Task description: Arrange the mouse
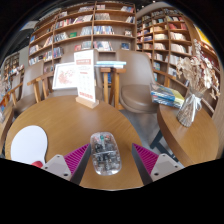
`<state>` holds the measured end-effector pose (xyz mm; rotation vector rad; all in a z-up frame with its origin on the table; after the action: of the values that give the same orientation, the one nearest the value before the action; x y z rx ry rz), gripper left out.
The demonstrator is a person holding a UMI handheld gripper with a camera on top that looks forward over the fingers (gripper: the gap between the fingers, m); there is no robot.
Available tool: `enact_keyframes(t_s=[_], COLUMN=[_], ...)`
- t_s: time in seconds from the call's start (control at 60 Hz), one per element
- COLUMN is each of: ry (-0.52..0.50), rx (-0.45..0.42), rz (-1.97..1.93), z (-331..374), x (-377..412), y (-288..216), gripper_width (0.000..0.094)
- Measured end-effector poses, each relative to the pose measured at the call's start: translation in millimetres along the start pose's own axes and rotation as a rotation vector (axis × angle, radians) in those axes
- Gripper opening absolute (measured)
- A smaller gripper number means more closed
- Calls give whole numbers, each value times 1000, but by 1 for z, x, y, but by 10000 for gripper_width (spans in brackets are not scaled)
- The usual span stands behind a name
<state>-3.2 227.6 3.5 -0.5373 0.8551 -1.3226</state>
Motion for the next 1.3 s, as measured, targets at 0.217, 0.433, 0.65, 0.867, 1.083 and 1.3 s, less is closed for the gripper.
enact_keyframes(t_s=[0.217,0.433,0.65,0.867,1.083,1.3], ry=[-23,2,-15,-129,-191,-150], rx=[3,32,-42,-164,-83,-16], rz=[-13,-27,-65,-70,11,29], z=[-10,-9,51,105,75,52], x=[4,8,33,145,262,286], y=[-7,-8,-71,-134,-91,-56], gripper_width=[643,441,425,425,423,425])
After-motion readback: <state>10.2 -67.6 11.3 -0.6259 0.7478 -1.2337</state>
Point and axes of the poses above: the point between the fingertips, and its own axes, seen from behind it with the camera up: x to the left, y down, z backward, against the way the camera looks, the point moved 3 cm from there along z, backward, against the way the camera looks, and after that the axes turned 14 degrees about z, right-handed, at the moved point
